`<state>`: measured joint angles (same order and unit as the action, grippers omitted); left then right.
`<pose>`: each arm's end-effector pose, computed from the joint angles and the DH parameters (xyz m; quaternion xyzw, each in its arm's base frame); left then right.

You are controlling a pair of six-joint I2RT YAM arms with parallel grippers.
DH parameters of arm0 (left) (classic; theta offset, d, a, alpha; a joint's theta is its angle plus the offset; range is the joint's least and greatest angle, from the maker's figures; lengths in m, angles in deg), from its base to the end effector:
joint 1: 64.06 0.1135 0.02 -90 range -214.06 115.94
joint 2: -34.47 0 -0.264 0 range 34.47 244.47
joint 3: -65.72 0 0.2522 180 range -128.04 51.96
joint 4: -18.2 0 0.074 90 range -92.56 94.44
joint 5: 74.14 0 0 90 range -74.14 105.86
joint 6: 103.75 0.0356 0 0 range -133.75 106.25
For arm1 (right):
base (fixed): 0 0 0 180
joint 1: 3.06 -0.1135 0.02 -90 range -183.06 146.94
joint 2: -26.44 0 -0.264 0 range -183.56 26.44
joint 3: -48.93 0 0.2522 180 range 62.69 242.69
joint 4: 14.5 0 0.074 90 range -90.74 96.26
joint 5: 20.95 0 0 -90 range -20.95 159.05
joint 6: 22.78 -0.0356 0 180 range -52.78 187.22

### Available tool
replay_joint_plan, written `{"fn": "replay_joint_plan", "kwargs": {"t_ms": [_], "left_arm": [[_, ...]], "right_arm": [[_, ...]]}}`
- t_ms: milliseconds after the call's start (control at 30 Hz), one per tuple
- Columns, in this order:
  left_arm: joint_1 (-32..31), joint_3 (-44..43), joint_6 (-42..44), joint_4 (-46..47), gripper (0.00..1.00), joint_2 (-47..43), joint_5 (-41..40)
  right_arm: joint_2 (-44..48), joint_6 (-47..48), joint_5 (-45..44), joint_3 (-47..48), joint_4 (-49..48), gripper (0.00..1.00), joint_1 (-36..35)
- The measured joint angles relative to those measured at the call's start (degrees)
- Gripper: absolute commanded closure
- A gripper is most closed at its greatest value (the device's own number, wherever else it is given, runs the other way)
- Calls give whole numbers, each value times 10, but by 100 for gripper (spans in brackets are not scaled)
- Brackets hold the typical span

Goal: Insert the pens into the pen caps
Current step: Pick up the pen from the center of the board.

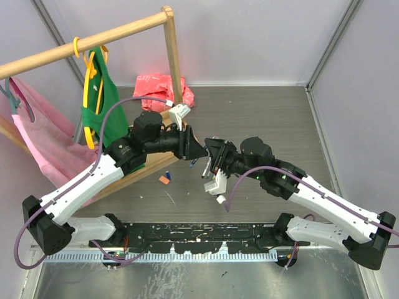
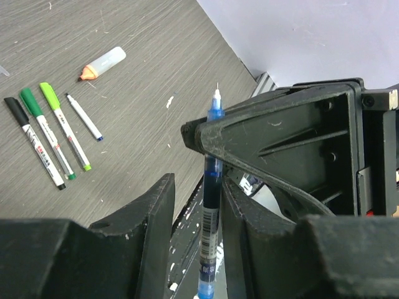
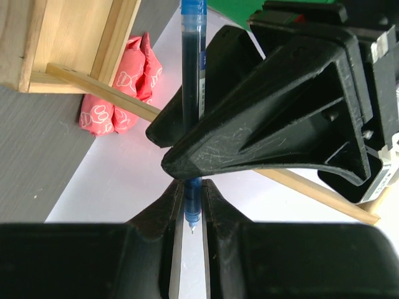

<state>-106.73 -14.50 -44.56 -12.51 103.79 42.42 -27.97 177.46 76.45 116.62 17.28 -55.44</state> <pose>0.1907 -0.1974 0.3723 0.2136 0.7784 -0.4853 0.3360 0.1279 0.1735 0.3514 -0.8063 0.0851 -0.2362 0.5356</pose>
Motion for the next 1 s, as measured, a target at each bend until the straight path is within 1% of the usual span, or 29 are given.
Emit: {"fn": "replay_joint_plan", "kwargs": {"t_ms": [367, 433, 500, 667, 700, 767, 833, 867, 900, 1000], "left_arm": [[-1, 0, -2, 5, 90, 6, 13], [-1, -1, -1, 5, 95, 7, 13], [-1, -1, -1, 5, 99, 7, 13], [-1, -1, 0, 4, 100, 7, 13], [-1, -1, 1, 4, 100, 7, 13], [-1, -1, 2, 4, 100, 7, 12], [-1, -1, 2, 4, 100, 7, 11], [-1, -1, 3, 3, 100, 7, 11], [-1, -1, 3, 3, 100, 7, 5], [-1, -1, 5, -4, 100, 7, -6]], "right_arm": [[-8, 5, -1, 2, 10, 99, -9], [-8, 5, -2, 2, 11, 97, -9], [-8, 5, -3, 2, 11, 94, -9], [-8, 4, -3, 2, 11, 88, -9], [-8, 4, -3, 2, 11, 86, -9], [-8, 2, -3, 2, 12, 79, -9], [-8, 1, -3, 2, 12, 68, -9], [-8, -1, -2, 2, 13, 58, -9], [-7, -4, 0, 2, 13, 52, -9], [-5, -8, 5, 2, 13, 45, -11]]}}
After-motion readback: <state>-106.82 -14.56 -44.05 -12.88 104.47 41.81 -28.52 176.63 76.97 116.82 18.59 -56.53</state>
